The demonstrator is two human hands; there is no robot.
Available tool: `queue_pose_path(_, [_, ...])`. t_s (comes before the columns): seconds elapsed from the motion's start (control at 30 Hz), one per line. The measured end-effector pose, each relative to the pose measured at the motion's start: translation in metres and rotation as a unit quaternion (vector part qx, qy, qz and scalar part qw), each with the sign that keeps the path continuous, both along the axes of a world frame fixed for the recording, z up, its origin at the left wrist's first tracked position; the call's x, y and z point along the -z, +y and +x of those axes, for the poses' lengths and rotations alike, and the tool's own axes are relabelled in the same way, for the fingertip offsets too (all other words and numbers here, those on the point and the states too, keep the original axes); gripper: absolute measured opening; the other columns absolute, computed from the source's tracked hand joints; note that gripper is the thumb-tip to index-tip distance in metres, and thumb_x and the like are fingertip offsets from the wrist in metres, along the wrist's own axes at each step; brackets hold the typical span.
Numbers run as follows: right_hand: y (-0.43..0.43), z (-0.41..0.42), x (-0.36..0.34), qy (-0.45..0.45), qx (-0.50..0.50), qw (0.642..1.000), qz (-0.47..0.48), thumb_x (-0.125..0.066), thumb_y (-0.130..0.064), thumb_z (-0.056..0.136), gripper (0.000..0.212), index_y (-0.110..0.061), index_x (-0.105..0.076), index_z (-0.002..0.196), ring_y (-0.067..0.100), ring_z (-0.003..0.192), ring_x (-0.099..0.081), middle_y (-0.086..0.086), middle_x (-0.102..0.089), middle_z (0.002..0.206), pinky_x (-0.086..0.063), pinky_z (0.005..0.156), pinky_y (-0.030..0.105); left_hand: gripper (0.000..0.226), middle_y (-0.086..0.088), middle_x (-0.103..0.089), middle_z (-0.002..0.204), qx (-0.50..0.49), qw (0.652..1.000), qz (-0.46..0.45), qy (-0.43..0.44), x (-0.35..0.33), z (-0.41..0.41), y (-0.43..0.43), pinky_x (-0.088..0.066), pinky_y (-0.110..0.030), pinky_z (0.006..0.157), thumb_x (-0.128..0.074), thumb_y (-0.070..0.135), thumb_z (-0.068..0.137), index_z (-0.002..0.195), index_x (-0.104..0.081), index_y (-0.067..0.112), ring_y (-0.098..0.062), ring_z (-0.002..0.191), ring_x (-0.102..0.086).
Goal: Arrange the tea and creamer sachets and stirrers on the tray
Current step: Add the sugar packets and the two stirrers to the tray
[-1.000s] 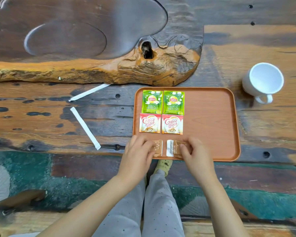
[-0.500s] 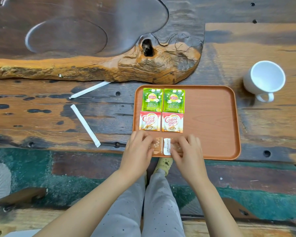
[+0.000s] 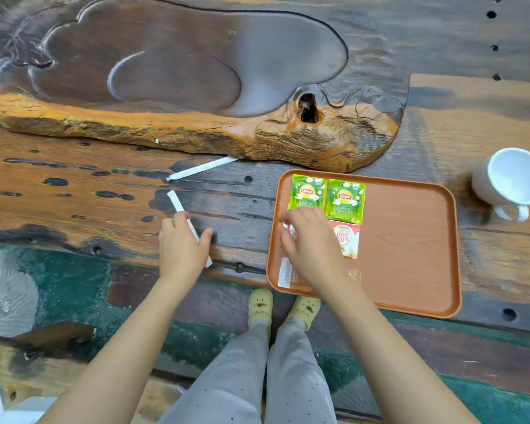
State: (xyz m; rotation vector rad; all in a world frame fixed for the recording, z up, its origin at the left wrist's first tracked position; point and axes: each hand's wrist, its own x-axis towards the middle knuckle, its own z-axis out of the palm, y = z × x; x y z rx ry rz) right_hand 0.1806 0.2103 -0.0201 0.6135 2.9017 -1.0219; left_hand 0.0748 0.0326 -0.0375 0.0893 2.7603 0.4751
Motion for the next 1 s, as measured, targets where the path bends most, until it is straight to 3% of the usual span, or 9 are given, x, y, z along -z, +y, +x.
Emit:
queue_pose_path(0.1, [-0.015,-0.064,0.007,-0.017,-0.111,0.993,0.048,-0.046,-0.018,0.090,0.029,-0.011,-0.055,0.116,0.030,0.111,-0.045,0.009,-0.059,0.114,-0.035,0.093,0.042,0.041,-0.022,-0.044,0.120,-0.039,0.997,-0.041,-0.044,0.001,-0.018,-0.004,-0.041,-0.045,0.089,-0.060,0.021,0.086,0.117,-0.042,0.001,-0.038,0.109,-0.045])
queue_pose_path(0.23, [-0.041,-0.132,0.019,-0.025,-0.204,0.968,0.144,-0.043,-0.009,0.089,0.030,-0.009,-0.048,0.118,0.030,0.117,-0.040,0.010,-0.052,0.124,-0.035,0.090,0.040,0.030,-0.024,-0.050,0.116,-0.089,0.994,-0.025,-0.062,0.003,-0.026,-0.007,-0.047,-0.048,0.084,-0.053,0.004,0.084,0.112,-0.043,-0.001,-0.041,0.101,-0.052])
queue_pose_path(0.4, [-0.061,-0.170,0.026,-0.064,-0.253,0.930,0.258,-0.047,-0.008,0.087,0.033,-0.005,-0.042,0.119,0.030,0.116,-0.041,0.015,-0.047,0.125,-0.037,0.094,0.038,0.036,-0.024,-0.053,0.115,-0.098,0.992,-0.005,-0.075,0.002,-0.030,-0.011,-0.045,-0.044,0.082,-0.055,0.004,0.080,0.113,-0.042,-0.003,-0.042,0.102,-0.053])
queue_pose_path(0.53, [-0.064,-0.174,0.031,-0.064,-0.237,0.934,0.258,-0.047,-0.001,0.084,0.031,-0.004,-0.043,0.114,0.033,0.109,-0.047,0.017,-0.051,0.117,-0.040,0.089,0.038,0.039,-0.022,-0.058,0.111,-0.109,0.990,0.011,-0.090,-0.004,-0.035,-0.010,-0.044,-0.041,0.079,-0.053,0.006,0.081,0.117,-0.039,-0.003,-0.040,0.100,-0.056])
queue_pose_path(0.67, [-0.065,-0.169,0.034,-0.096,-0.245,0.925,0.273,-0.045,-0.003,0.086,0.025,-0.004,-0.043,0.111,0.033,0.106,-0.050,0.018,-0.056,0.115,-0.040,0.086,0.037,0.025,-0.014,-0.057,0.097,-0.125,0.984,0.062,-0.107,-0.006,-0.037,-0.015,-0.038,-0.033,0.066,-0.050,0.010,0.085,0.109,-0.043,0.002,-0.030,0.082,-0.053])
queue_pose_path(0.8, [-0.064,-0.162,0.029,-0.138,-0.205,0.952,0.178,-0.046,-0.005,0.087,0.026,-0.003,-0.044,0.113,0.036,0.108,-0.050,0.020,-0.056,0.118,-0.043,0.084,0.041,0.015,-0.013,-0.060,0.095,-0.200,0.950,0.180,-0.156,-0.006,-0.040,-0.018,-0.048,-0.039,0.076,-0.043,0.016,0.091,0.093,-0.057,0.010,-0.031,0.087,-0.059])
queue_pose_path(0.9, [-0.061,-0.153,0.011,-0.139,-0.108,0.983,-0.054,-0.046,-0.009,0.086,0.017,-0.004,-0.049,0.103,0.035,0.094,-0.055,0.018,-0.057,0.105,-0.043,0.072,0.038,0.019,-0.008,-0.056,0.080,-0.262,0.896,0.299,-0.198,-0.016,-0.037,-0.013,-0.047,-0.034,0.073,-0.041,0.008,0.090,0.092,-0.060,0.012,-0.020,0.071,-0.054])
queue_pose_path(1.0, [-0.055,-0.133,-0.009,-0.111,-0.003,0.960,-0.257,-0.046,-0.012,0.086,0.002,-0.012,-0.048,0.087,0.023,0.074,-0.051,0.002,-0.053,0.075,-0.039,0.064,0.033,0.024,-0.004,-0.053,0.074,-0.266,0.861,0.362,-0.238,-0.031,-0.034,0.003,-0.043,-0.024,0.062,-0.042,0.001,0.089,0.101,-0.061,0.010,-0.015,0.064,-0.049])
